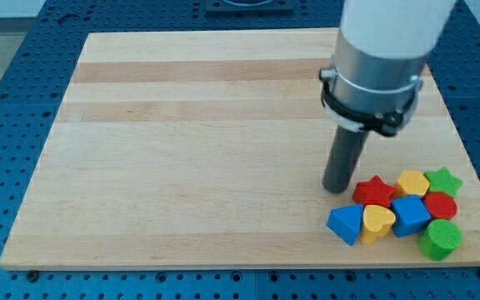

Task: Move the green circle closer to the yellow heart

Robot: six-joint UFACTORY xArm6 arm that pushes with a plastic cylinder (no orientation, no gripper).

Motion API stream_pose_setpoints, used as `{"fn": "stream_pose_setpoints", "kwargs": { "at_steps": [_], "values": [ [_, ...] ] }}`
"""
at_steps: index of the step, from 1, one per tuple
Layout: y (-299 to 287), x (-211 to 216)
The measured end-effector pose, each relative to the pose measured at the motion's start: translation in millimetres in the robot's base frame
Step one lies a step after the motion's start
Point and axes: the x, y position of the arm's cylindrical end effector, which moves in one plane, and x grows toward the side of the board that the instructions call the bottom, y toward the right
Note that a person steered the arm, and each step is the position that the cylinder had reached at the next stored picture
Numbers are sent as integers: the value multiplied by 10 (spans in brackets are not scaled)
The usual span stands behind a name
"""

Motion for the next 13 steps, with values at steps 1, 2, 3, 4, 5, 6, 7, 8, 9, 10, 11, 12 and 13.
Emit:
{"fn": "stream_pose_setpoints", "kwargs": {
  "at_steps": [1, 2, 3, 4, 5, 6, 7, 8, 9, 10, 11, 12, 13],
  "values": [
    [183, -409],
    [923, -550],
    [1807, -550],
    [2385, -536],
    [2385, -536],
    [2381, -237],
    [2192, 531],
    [2308, 916],
    [2196, 1032],
    [1920, 1037],
    [1681, 1044],
    [1501, 1041],
    [1341, 1050]
  ]
}}
